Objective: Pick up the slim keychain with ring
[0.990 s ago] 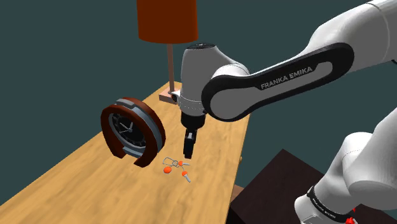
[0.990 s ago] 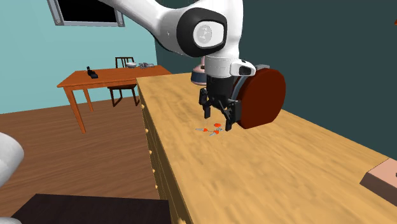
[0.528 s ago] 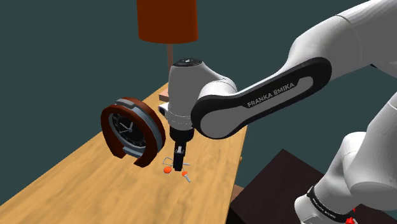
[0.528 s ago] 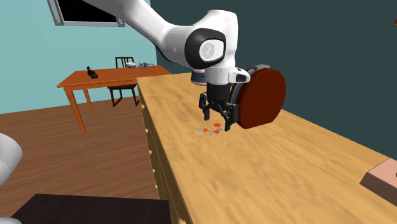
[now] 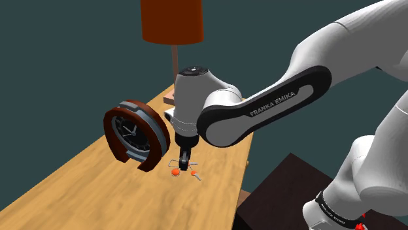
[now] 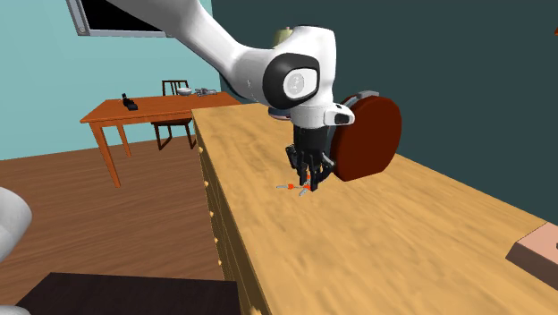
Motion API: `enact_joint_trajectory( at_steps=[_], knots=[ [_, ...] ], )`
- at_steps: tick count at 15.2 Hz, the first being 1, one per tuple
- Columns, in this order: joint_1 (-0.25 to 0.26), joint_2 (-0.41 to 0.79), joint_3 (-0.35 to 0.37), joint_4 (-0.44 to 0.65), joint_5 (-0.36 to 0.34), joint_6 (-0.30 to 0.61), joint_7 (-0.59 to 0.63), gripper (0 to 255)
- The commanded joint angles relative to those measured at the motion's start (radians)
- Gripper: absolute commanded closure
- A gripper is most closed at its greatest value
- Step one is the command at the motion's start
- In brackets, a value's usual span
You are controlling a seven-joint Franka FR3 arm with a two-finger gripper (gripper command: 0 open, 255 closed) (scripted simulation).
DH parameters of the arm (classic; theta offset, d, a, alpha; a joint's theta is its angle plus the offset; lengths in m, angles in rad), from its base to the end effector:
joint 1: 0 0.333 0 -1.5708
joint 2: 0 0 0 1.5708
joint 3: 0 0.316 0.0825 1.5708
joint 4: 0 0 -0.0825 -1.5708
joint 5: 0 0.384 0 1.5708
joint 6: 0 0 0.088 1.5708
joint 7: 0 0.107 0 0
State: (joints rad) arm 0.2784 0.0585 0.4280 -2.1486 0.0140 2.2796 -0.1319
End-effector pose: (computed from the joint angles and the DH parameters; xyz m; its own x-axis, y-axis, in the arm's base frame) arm 0.4222 0.3586 0.3844 0.6749 0.7334 0.0814 0.7370 -0.6754 -0.0251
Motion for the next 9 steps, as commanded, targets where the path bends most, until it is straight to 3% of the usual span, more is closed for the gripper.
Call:
enact_joint_trajectory(
  at_steps=[1, 9],
  knots=[
    [0.007, 0.009, 0.009, -0.007, 0.016, 0.001, 0.001, 255],
    [0.007, -0.006, 0.009, 0.008, 0.024, -0.028, -0.003, 255]
  ],
)
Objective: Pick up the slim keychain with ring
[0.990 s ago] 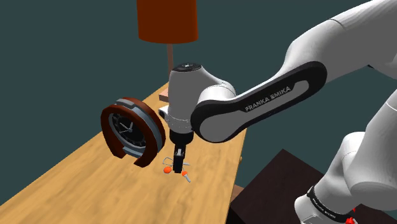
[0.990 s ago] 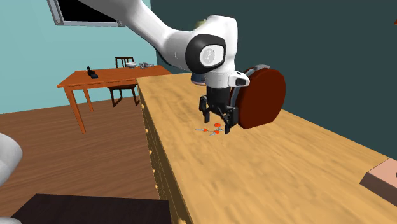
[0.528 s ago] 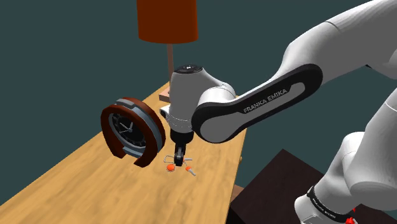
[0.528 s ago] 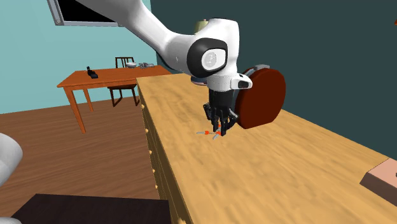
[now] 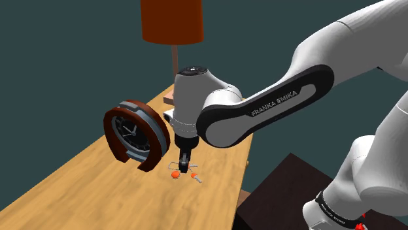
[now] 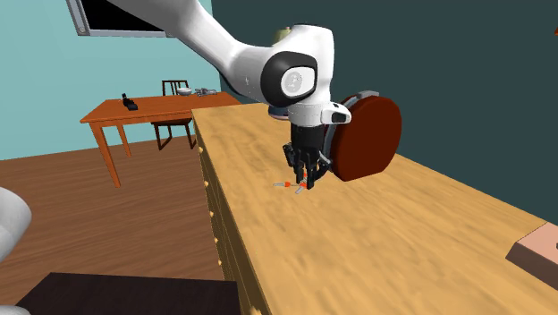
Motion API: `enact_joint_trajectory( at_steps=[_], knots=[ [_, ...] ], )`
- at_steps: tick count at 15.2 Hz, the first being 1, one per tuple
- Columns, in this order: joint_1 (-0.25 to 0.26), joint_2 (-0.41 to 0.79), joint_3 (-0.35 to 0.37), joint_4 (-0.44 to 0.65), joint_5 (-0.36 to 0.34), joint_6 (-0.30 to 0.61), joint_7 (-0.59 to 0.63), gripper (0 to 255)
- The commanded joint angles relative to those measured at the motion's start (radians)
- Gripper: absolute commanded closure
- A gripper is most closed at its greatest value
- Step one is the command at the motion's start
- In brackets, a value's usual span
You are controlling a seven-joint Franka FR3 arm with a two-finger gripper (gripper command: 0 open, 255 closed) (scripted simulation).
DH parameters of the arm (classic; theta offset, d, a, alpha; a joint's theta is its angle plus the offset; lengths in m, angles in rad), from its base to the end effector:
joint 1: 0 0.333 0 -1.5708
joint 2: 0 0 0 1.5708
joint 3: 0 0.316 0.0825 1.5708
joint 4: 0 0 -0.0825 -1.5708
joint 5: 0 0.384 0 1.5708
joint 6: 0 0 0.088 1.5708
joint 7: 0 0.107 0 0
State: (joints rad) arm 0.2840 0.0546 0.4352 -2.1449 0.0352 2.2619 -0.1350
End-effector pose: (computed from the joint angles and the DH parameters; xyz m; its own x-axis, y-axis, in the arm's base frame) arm 0.4164 0.3638 0.3864 0.6732 0.7358 0.0729 0.7392 -0.6722 -0.0421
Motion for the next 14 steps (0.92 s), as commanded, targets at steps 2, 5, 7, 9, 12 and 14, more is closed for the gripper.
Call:
enact_joint_trajectory(
  at_steps=[2, 5, 7, 9, 12, 14],
  knots=[
    [0.000, -0.015, 0.002, 0.018, 0.009, -0.036, -0.004, 255],
    [-0.001, -0.034, 0.001, 0.039, 0.018, -0.075, -0.009, 255],
    [-0.002, -0.046, 0.001, 0.055, 0.023, -0.101, -0.011, 255],
    [-0.003, -0.057, 0.000, 0.071, 0.027, -0.127, -0.014, 255],
    [-0.004, -0.071, -0.001, 0.098, 0.033, -0.167, -0.016, 255],
    [-0.004, -0.076, -0.002, 0.108, 0.035, -0.182, -0.017, 255]
  ],
)
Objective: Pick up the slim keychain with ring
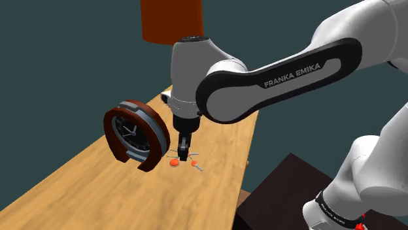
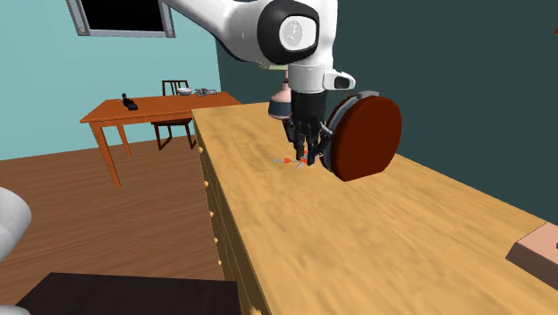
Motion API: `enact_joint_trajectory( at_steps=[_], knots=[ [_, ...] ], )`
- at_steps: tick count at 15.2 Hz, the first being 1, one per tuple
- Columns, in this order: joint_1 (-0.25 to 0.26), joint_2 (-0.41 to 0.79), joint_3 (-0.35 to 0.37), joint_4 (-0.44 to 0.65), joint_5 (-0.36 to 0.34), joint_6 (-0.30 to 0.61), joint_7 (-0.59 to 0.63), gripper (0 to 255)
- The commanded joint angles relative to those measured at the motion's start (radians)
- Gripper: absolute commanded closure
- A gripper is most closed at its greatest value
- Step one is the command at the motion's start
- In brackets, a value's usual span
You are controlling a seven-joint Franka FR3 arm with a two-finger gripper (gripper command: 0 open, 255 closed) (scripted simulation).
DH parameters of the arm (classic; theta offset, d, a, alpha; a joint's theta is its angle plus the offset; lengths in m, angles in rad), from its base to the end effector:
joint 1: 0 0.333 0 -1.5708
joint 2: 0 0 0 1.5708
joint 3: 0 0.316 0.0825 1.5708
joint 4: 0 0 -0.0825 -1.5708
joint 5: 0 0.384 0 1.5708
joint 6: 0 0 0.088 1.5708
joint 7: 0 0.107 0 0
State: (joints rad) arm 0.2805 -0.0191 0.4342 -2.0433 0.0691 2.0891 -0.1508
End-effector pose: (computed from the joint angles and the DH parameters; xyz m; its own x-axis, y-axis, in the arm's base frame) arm 0.4147 0.3656 0.4545 0.6719 0.7373 0.0697 0.7405 -0.6706 -0.0440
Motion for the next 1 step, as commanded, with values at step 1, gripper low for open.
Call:
enact_joint_trajectory(
  at_steps=[1],
  knots=[
    [-0.001, -0.002, -0.001, 0.007, 0.001, -0.009, -0.002, 255]
  ],
)
